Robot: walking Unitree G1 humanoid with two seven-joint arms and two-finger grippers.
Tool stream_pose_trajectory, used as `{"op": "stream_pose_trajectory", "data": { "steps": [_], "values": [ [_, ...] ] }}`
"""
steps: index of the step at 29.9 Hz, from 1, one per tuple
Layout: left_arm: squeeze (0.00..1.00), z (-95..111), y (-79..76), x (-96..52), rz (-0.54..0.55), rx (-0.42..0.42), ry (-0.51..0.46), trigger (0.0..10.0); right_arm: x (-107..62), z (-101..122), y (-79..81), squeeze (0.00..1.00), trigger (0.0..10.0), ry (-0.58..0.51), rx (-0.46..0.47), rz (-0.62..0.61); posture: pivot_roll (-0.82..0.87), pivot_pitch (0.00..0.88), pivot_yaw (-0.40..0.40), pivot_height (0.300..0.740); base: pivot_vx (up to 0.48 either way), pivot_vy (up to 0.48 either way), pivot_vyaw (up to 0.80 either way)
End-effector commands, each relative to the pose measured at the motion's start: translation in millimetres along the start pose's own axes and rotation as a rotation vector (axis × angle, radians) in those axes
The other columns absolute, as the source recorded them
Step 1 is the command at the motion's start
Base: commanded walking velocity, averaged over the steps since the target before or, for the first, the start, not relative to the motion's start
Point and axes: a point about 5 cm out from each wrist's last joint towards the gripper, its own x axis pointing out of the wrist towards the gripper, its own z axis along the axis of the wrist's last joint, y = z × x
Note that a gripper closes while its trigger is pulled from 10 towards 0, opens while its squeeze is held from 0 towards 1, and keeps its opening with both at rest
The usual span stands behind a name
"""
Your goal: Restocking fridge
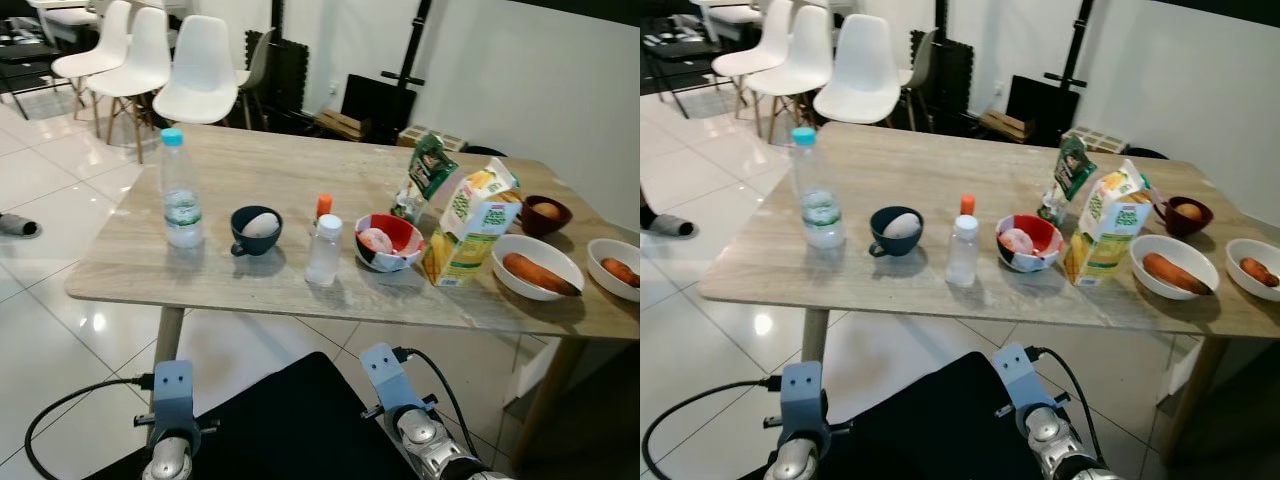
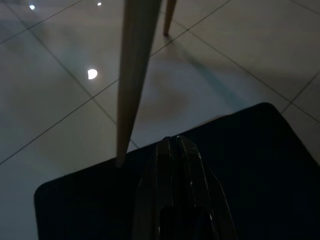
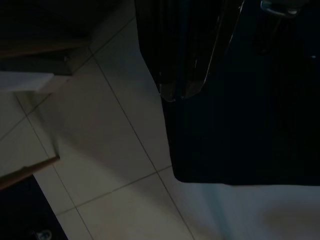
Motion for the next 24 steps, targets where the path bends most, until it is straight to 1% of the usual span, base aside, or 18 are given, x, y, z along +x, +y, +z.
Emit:
{"op": "stream_pose_trajectory", "data": {
  "steps": [1,2,3,4,6,7,8,9,11,13,18,24],
  "values": [
    [0.0,3,-1.0,1.3,-0.015,0.02,-0.017,10.0,-1.3,-7,-1.5,0.0,10.0,0.024,-0.015,0.004,0.08,0.008,-0.103,0.74,0.0,0.0,0.0],
    [0.0,7,-9.3,3.2,-0.049,0.03,-0.016,10.0,-2.6,-12,-6.0,0.0,10.0,0.032,0.004,-0.017,0.04,0.008,-0.07,0.74,0.0,0.0,0.0],
    [0.0,7,-9.3,3.2,-0.049,0.03,-0.016,10.0,-2.6,-12,-6.0,0.0,10.0,0.032,0.004,-0.017,0.04,0.008,-0.07,0.74,0.0,0.0,0.0],
    [0.0,9,-13.2,4.1,-0.064,0.033,-0.017,10.0,-3.3,-14,-8.4,0.0,10.0,0.036,0.015,-0.029,0.04,0.008,-0.07,0.74,0.0,0.0,0.0],
    [0.0,12,-19.4,5.6,-0.089,0.04,-0.019,10.0,-4.8,-19,-12.1,0.0,10.0,0.047,0.032,-0.049,0.0,0.007,-0.043,0.74,0.0,0.0,0.0],
    [0.0,12,-19.4,5.6,-0.089,0.04,-0.019,10.0,-4.8,-19,-12.1,0.0,10.0,0.047,0.032,-0.049,0.0,0.007,-0.043,0.74,0.0,0.0,0.0],
    [0.0,17,-32.5,7.4,-0.146,0.063,-0.022,10.0,-8.7,-32,-19.9,0.0,10.0,0.081,0.054,-0.094,-0.04,0.005,-0.006,0.74,0.0,0.0,0.0],
    [0.0,17,-32.5,7.4,-0.146,0.063,-0.022,10.0,-8.7,-32,-19.9,0.0,10.0,0.081,0.054,-0.094,-0.04,0.005,-0.006,0.74,0.0,0.0,0.0],
    [0.0,20,-41.0,7.8,-0.185,0.081,-0.025,10.0,-11.8,-40,-24.9,0.0,10.0,0.102,0.071,-0.122,-0.06,0.003,0.007,0.74,0.0,0.0,0.0],
    [0.0,21,-46.4,7.7,-0.21,0.092,-0.025,10.0,-13.9,-45,-28.1,0.0,10.0,0.111,0.086,-0.14,-0.08,0.004,0.022,0.74,0.0,0.0,0.0],
    [0.0,21,-50.2,7.5,-0.224,0.096,-0.022,10.0,-16.2,-50,-29.7,0.0,10.0,0.114,0.097,-0.15,-0.09,0.004,0.029,0.74,0.0,0.0,0.0],
    [0.0,18,-46.8,6.8,-0.211,0.079,-0.008,10.0,-15.0,-48,-25.3,0.0,10.0,0.11,0.094,-0.134,-0.08,0.002,0.018,0.74,0.0,0.0,0.0]
  ]
}}
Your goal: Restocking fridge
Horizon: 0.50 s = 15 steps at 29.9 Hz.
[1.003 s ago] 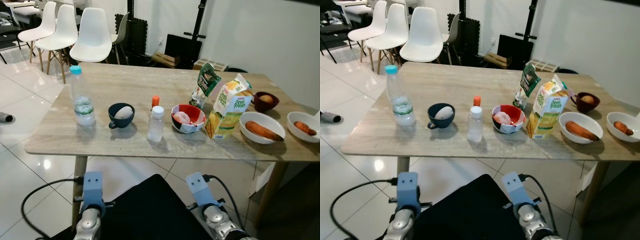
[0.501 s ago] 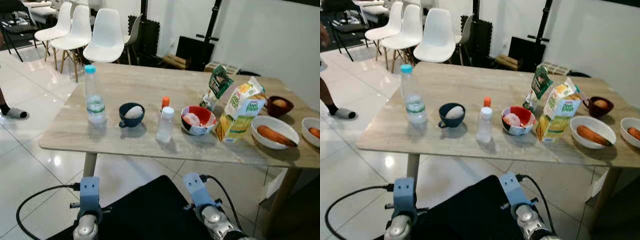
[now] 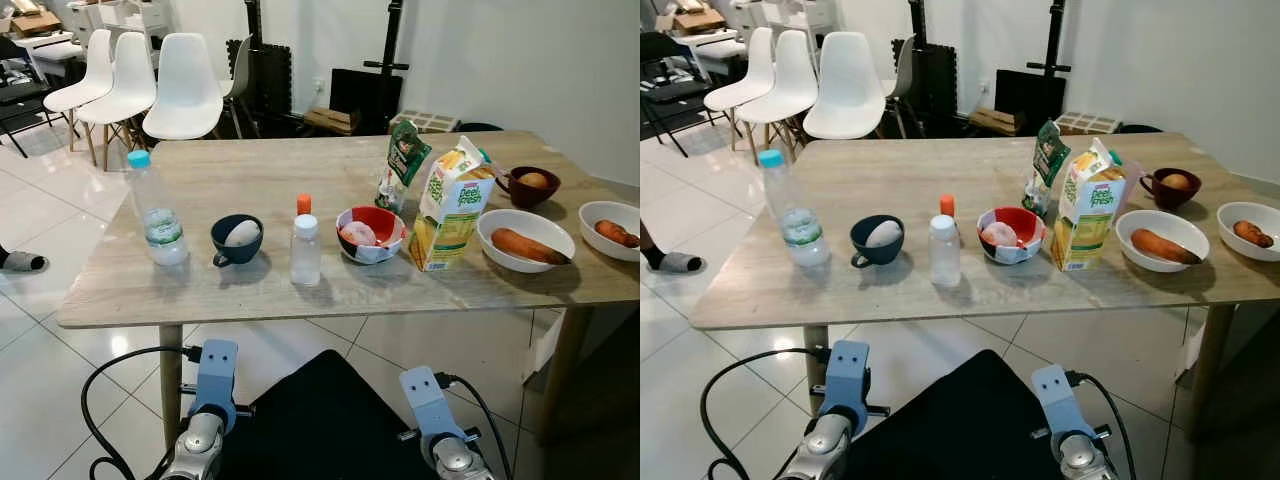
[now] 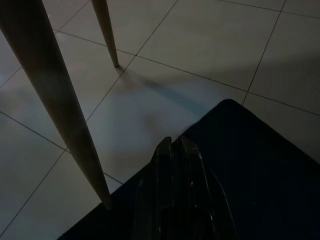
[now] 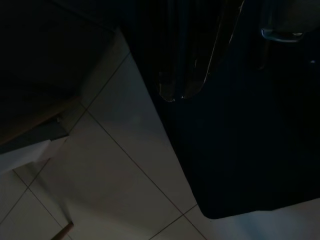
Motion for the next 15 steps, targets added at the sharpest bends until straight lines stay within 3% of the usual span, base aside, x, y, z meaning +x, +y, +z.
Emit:
{"op": "stream_pose_trajectory", "data": {
  "steps": [1,2,3,4,9,15],
  "values": [
    [0.0,-8,-1.5,-3.1,0.001,-0.021,0.037,10.0,0.6,4,2.6,0.0,10.0,-0.014,0.01,0.004,-0.07,0.002,0.012,0.74,0.0,0.0,0.0],
    [0.0,-8,-1.5,-3.1,0.001,-0.021,0.037,10.0,0.6,4,2.6,0.0,10.0,-0.014,0.01,0.004,-0.07,0.002,0.012,0.74,0.0,0.0,0.0],
    [0.0,-10,0.1,-4.0,0.006,-0.04,0.044,10.0,1.0,6,4.0,0.33,10.0,-0.02,0.012,0.012,-0.07,0.002,0.008,0.74,0.0,0.0,0.0],
    [1.0,-13,2.6,-5.6,0.012,-0.078,0.053,10.0,1.5,11,7.1,1.0,10.0,-0.035,0.057,0.042,-0.07,0.004,0.001,0.74,0.0,0.0,0.0],
    [1.0,-16,2.1,-7.9,-0.005,-0.116,0.048,10.0,2.2,15,8.7,1.0,10.0,-0.049,0.063,0.059,-0.06,0.007,-0.008,0.74,0.0,0.0,0.0],
    [1.0,-19,3.6,-9.2,0.033,-0.069,0.064,10.0,2.5,14,7.3,1.0,10.0,-0.04,0.035,0.033,-0.06,0.011,-0.01,0.74,0.0,0.0,0.0]
  ]
}}
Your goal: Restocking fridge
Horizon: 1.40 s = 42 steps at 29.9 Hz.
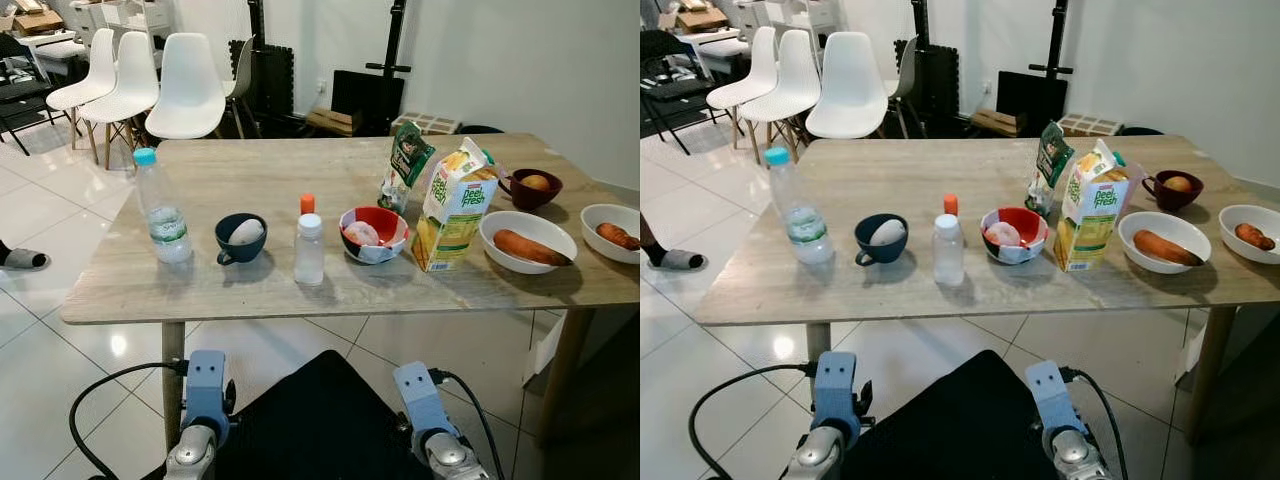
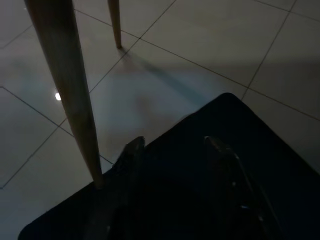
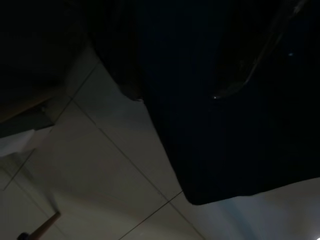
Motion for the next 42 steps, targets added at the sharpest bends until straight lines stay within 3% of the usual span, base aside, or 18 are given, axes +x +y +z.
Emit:
{"op": "stream_pose_trajectory", "data": {
  "steps": [1,2,3,4,5,13,27,28,29,31,32,35,36,37,38,42],
  "values": [
    [0.75,-5.6,-3.6,-2.5,-0.005,0.017,0.018,10.0,0.5,2.3,0.3,0.78,10.0,-0.004,0.004,-0.008,-0.06,0.012,-0.01,0.74,0.0,0.0,0.0],
    [0.75,-5.7,-3.9,-2.6,-0.006,0.018,0.018,10.0,0.5,2.1,0.0,0.78,10.0,-0.004,0.012,-0.009,-0.06,0.013,-0.009,0.74,0.0,0.0,0.0],
    [0.0,-5.8,-4.0,-2.6,-0.008,0.017,0.018,10.0,0.5,2.3,-0.2,0.2,10.0,-0.005,0.016,-0.012,-0.06,0.013,-0.009,0.74,0.0,0.0,0.0],
    [0.0,-6.2,-4.3,-2.8,-0.01,0.018,0.02,10.0,0.5,2.3,-0.5,0.2,10.0,-0.006,0.032,-0.013,-0.07,0.014,-0.009,0.74,0.0,0.0,0.0],
    [0.0,-6.5,-4.4,-2.9,-0.011,0.019,0.022,10.0,0.5,2.4,-0.6,0.0,10.0,-0.006,0.043,-0.013,-0.07,0.014,-0.009,0.74,0.0,0.0,0.0],
    [0.0,-8.6,-5.4,-4.1,-0.004,0.027,0.025,10.0,0.1,-2.7,-2.6,0.0,10.0,0.032,0.12,-0.016,-0.07,0.023,-0.014,0.74,0.0,0.0,0.0],
    [0.0,-10.0,-7.8,-5.1,-0.006,0.036,0.026,10.0,-0.2,-3.7,-1.9,0.0,10.0,0.033,0.08,-0.005,-0.08,0.017,-0.016,0.74,0.0,0.0,0.0],
    [0.0,-9.8,-8.1,-4.9,-0.007,0.037,0.026,10.0,-0.3,-3.6,-1.9,0.0,3.3,0.03,0.076,-0.003,-0.08,0.017,-0.015,0.74,0.0,0.0,0.0],
    [0.0,-9.6,-8.3,-4.8,-0.007,0.037,0.026,10.0,-0.3,-3.6,-1.9,0.0,1.0,0.028,0.074,-0.002,-0.08,0.017,-0.015,0.74,0.0,0.0,0.0],
    [0.0,-9.5,-8.4,-4.7,-0.007,0.038,0.026,10.0,-0.3,-3.6,-1.9,0.0,1.0,0.027,0.073,-0.001,-0.08,0.017,-0.015,0.74,0.0,0.0,0.0],
    [0.0,-9.5,-8.4,-4.8,-0.007,0.038,0.026,10.0,-0.5,-4.1,-2.1,0.0,0.0,0.027,0.071,-0.002,-0.08,0.016,-0.015,0.74,0.0,0.0,0.0],
    [0.0,-9.6,-8.4,-4.8,-0.007,0.039,0.026,10.0,-0.9,-5.6,-2.8,0.0,0.0,0.031,0.063,-0.009,-0.08,0.015,-0.015,0.74,0.0,0.0,0.0],
    [0.0,-9.4,-8.5,-4.7,-0.007,0.041,0.025,10.0,-1.2,-6.9,-2.8,0.0,10.0,0.038,0.066,-0.009,-0.08,0.015,-0.014,0.74,0.0,0.0,0.0],
    [0.0,-9.3,-8.6,-4.7,-0.007,0.041,0.025,10.0,-1.2,-7.1,-2.2,0.0,10.0,0.038,0.079,-0.003,-0.08,0.015,-0.014,0.74,0.0,0.0,0.0],
    [0.0,-9.3,-8.6,-4.7,-0.007,0.042,0.024,10.0,-1.3,-7.1,-2.1,0.96,10.0,0.037,0.075,-0.002,-0.08,0.017,-0.014,0.74,0.0,0.0,0.0],
    [0.0,-9.1,-8.6,-4.6,-0.007,0.042,0.024,10.0,-1.2,-6.5,-1.8,1.0,10.0,0.033,0.059,-0.003,-0.08,0.016,-0.015,0.74,0.0,0.0,0.0]
  ]
}}
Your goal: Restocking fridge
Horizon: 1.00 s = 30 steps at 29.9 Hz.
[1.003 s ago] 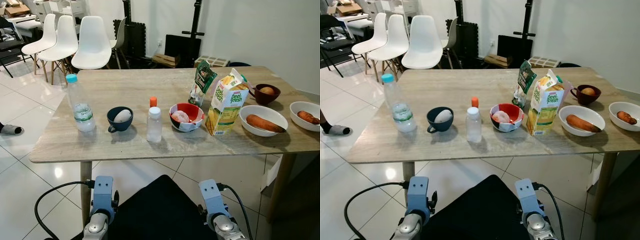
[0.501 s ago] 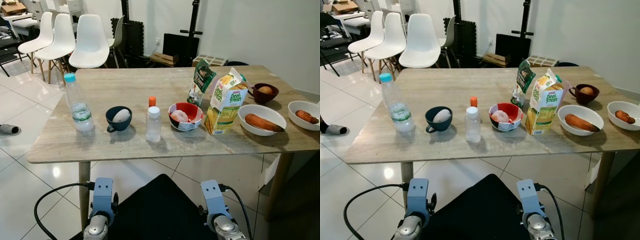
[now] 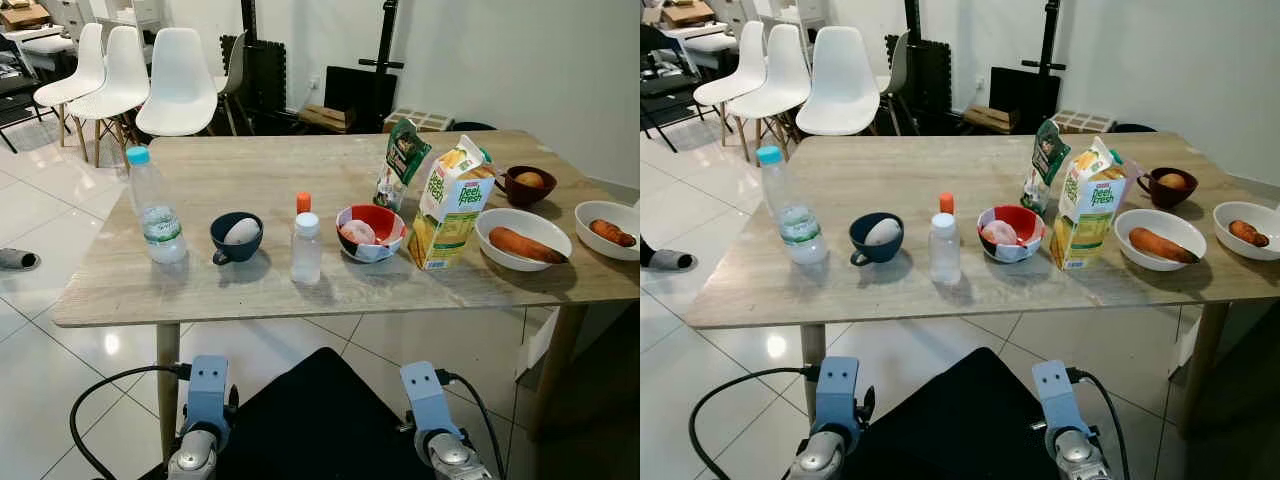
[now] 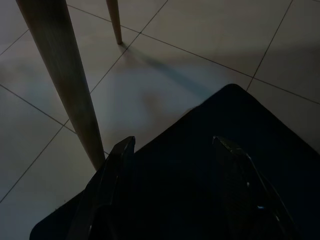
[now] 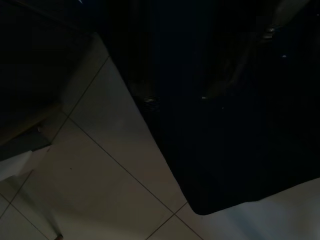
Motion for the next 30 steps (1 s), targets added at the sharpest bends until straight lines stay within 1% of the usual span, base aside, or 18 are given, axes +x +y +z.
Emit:
{"op": "stream_pose_trajectory", "data": {
  "steps": [1,6,7,8,9,10,11,12,13,27,30],
  "values": [
    [0.0,-3.0,-4.2,-1.4,-0.006,0.003,0.01,10.0,-0.3,-0.9,0.1,1.0,10.0,0.003,-0.012,-0.008,-0.08,0.016,-0.015,0.74,0.0,0.0,0.0],
    [0.0,-1.6,-4.1,-0.8,-0.003,-0.001,0.006,10.0,0.1,-0.2,-0.1,1.0,10.0,0.007,-0.034,-0.019,-0.07,0.017,-0.018,0.74,0.0,0.0,0.0],
    [0.0,-1.5,-4.2,-0.8,-0.003,-0.001,0.006,10.0,0.2,0.1,-0.3,0.84,10.0,0.007,-0.037,-0.02,-0.07,0.017,-0.018,0.74,0.0,0.0,0.0],
    [0.0,-1.5,-4.2,-0.8,-0.003,-0.001,0.006,10.0,0.3,0.2,-0.4,0.84,10.0,0.008,-0.038,-0.021,-0.07,0.017,-0.018,0.74,0.0,0.0,0.0],
    [0.0,-1.5,-4.1,-0.8,-0.003,-0.001,0.006,10.0,0.3,0.3,-0.4,0.69,10.0,0.008,-0.038,-0.021,-0.07,0.016,-0.018,0.74,0.0,0.0,0.0],
    [0.0,-1.5,-4.1,-0.8,-0.003,-0.001,0.006,10.0,0.3,0.3,-0.4,0.69,10.0,0.008,-0.038,-0.021,-0.07,0.016,-0.018,0.74,0.0,0.0,0.0],
    [0.0,-1.5,-4.0,-0.8,-0.003,-0.001,0.006,10.0,0.3,0.4,-0.4,0.6,10.0,0.008,-0.039,-0.021,-0.07,0.016,-0.018,0.74,0.0,0.0,0.0],
    [0.0,-1.6,-3.8,-0.8,-0.003,-0.001,0.006,10.0,0.3,0.2,-0.3,0.1,10.0,0.01,-0.037,-0.02,-0.07,0.015,-0.017,0.74,0.0,0.0,0.0],
    [0.0,-1.6,-3.7,-0.8,-0.003,0.0,0.006,10.0,0.3,0.0,-0.2,0.0,10.0,0.011,-0.037,-0.02,-0.07,0.015,-0.017,0.74,0.0,0.0,0.0],
    [0.0,-1.3,-2.5,-0.5,-0.002,0.004,0.007,10.0,0.0,-0.9,0.9,0.0,10.0,0.012,-0.018,-0.015,-0.07,0.015,-0.014,0.74,0.0,0.0,0.0],
    [0.0,-2.3,-2.5,-1.4,-0.012,0.019,0.004,10.0,-0.3,-1.4,0.0,0.0,10.0,0.01,-0.014,-0.02,-0.07,0.016,-0.013,0.74,0.0,0.0,0.0]
  ]
}}
